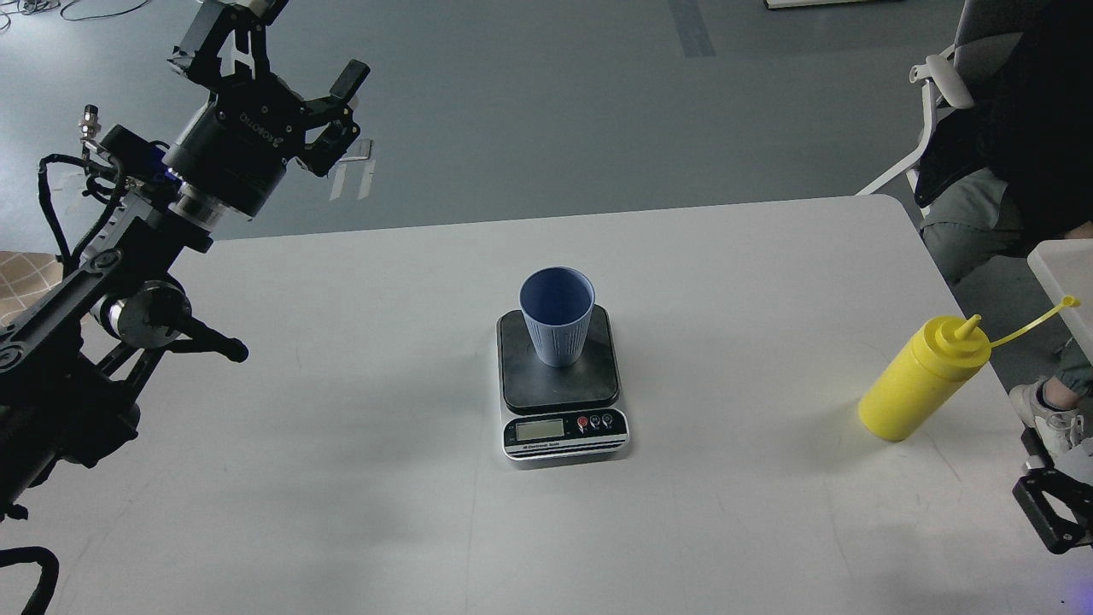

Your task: Pour seasoning into cup on scale with both arms

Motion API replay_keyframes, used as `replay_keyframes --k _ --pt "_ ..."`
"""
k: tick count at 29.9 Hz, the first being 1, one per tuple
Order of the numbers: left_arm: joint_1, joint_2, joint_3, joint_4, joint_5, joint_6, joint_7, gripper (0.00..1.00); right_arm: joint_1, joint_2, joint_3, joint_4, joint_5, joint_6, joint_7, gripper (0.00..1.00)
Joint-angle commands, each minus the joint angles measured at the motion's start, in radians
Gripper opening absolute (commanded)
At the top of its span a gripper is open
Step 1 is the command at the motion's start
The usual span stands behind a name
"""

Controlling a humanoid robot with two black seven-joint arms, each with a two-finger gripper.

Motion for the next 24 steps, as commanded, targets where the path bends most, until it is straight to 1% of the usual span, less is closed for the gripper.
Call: replay_keyframes --k 1,4,6,8,10,11,12,13,14,15,16,17,18,20,22,24 --pt "0.000 0.000 -0.004 0.000 0.000 0.000 0.000 0.98 0.047 -0.087 0.128 0.111 0.011 0.000 0.002 0.98" --pt "0.000 0.000 -0.011 0.000 0.000 0.000 0.000 0.98 0.159 -0.206 0.138 0.126 0.013 0.000 0.002 0.97" --pt "0.000 0.000 -0.013 0.000 0.000 0.000 0.000 0.98 0.223 -0.256 0.138 0.123 0.013 0.000 0.002 0.97" --pt "-0.001 0.001 -0.013 0.000 0.000 0.000 0.000 0.98 0.341 -0.325 0.138 0.120 0.010 0.000 0.002 0.97" --pt "-0.003 0.001 -0.013 0.000 0.000 0.000 0.000 0.98 0.531 -0.415 0.138 0.089 -0.036 0.000 -0.003 0.97" --pt "-0.005 0.001 -0.013 0.000 0.000 0.000 0.000 0.98 0.579 -0.434 0.138 0.072 -0.063 0.000 -0.003 0.98" --pt "-0.006 0.001 -0.015 0.000 0.000 0.002 0.000 0.98 0.678 -0.452 0.096 0.025 -0.141 0.000 -0.003 0.98" --pt "-0.008 0.000 -0.015 0.000 -0.001 0.002 0.000 0.98 0.729 -0.454 0.049 -0.006 -0.186 0.000 -0.003 0.98" --pt "-0.009 0.000 -0.015 0.000 -0.001 0.002 0.000 0.98 0.784 -0.452 -0.005 -0.038 -0.230 0.000 -0.001 0.98" --pt "-0.009 -0.003 -0.015 0.000 -0.001 0.002 0.000 0.98 0.902 -0.442 -0.119 -0.104 -0.322 0.000 0.000 0.98" --pt "-0.011 -0.008 -0.015 0.000 -0.001 0.003 0.000 0.98 0.999 -0.416 -0.221 -0.161 -0.403 0.000 0.003 0.98" --pt "-0.012 -0.009 -0.016 0.002 -0.003 0.005 0.000 0.98 1.039 -0.393 -0.255 -0.181 -0.435 0.000 0.003 0.98" --pt "-0.018 -0.014 -0.018 0.002 -0.011 0.006 0.000 0.98 1.099 -0.341 -0.318 -0.216 -0.493 0.000 0.005 0.98" --pt "-0.028 -0.017 -0.019 0.006 -0.014 0.011 0.000 0.98 1.145 -0.292 -0.353 -0.253 -0.548 0.000 0.005 0.98" --pt "-0.063 -0.023 -0.019 0.020 -0.015 0.019 0.000 0.98 1.211 -0.209 -0.401 -0.336 -0.628 0.000 0.006 0.99" --pt "-0.092 -0.041 -0.019 0.041 -0.017 0.008 0.000 0.98 1.309 -0.082 -0.426 -0.405 -0.698 0.000 0.006 0.99"
